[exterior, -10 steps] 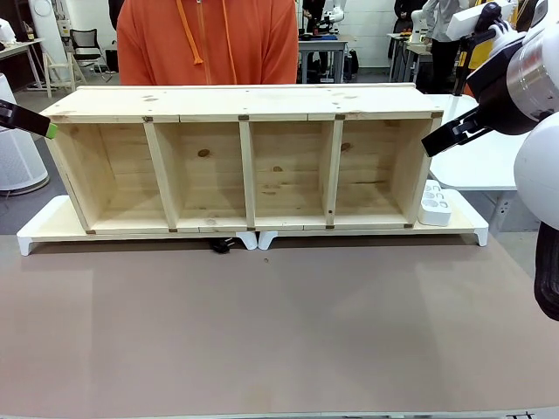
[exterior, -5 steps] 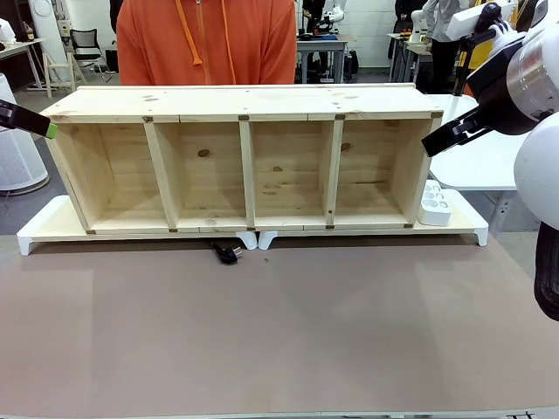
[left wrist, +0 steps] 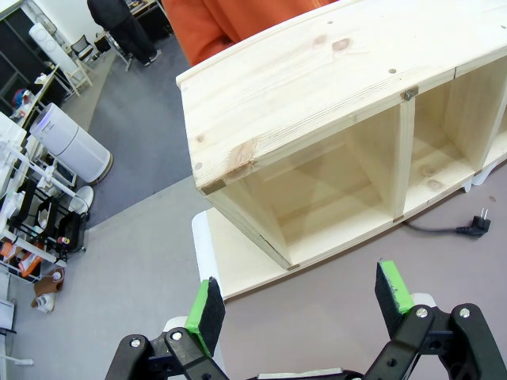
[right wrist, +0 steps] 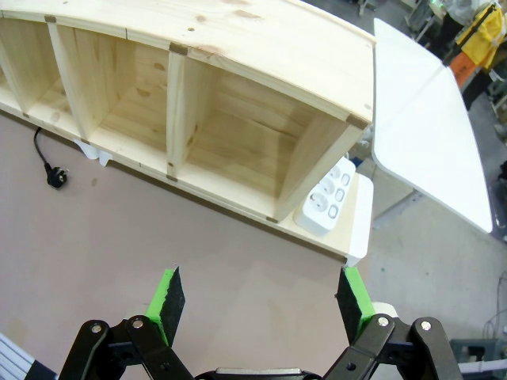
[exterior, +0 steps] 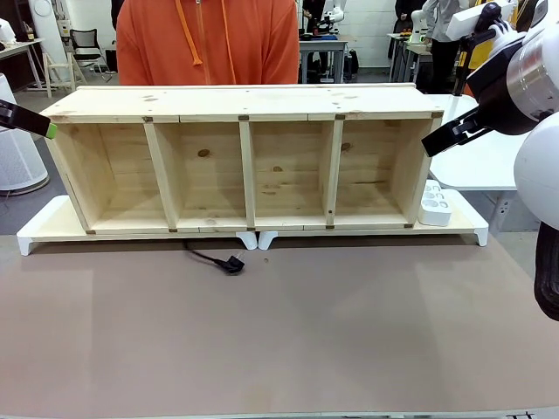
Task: Perform cable management.
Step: When the cord part of the Power Cable appears at the lower middle area of the table and stops, grasp the cord part of the Power Cable.
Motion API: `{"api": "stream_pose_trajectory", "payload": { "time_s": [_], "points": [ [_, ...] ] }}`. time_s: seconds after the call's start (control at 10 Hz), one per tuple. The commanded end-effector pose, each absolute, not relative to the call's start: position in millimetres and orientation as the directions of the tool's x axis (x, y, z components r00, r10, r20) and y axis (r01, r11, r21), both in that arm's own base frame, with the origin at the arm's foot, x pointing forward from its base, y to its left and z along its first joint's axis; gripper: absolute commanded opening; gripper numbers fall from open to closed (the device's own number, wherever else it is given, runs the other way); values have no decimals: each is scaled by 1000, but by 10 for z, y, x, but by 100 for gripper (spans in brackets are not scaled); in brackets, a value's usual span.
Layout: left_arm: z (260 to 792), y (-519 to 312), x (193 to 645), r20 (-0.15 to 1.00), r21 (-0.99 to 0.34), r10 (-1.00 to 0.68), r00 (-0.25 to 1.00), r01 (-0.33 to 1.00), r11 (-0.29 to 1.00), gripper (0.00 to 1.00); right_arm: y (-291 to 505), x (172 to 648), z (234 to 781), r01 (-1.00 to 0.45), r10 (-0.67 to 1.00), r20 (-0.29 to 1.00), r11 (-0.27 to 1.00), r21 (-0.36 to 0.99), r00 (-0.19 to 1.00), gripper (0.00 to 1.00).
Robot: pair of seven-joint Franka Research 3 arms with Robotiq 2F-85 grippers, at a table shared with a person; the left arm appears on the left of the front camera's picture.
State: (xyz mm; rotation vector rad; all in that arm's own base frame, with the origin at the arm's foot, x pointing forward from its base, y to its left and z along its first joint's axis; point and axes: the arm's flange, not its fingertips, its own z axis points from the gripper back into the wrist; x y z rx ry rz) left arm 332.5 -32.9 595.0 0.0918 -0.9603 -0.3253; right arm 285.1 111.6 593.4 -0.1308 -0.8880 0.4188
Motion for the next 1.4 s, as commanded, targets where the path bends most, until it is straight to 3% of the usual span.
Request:
{"api": "stream_pose_trajectory", "payload": {
  "time_s": [0.0,1.1,1.3],
  "points": [
    [5945,-328,3341,792,221,-312,525,229,948,100,1118,2879,5918,-303,410,724,910,-283,555,100],
    [5945,-328,3341,792,221,-312,525,229,948,100,1116,2851,5934,-300,407,725,911,-282,556,100],
    [5945,-328,3341,792,221,-312,525,229,948,100,1333,3027,5883,-386,474,691,874,-294,547,100]
  ]
}}
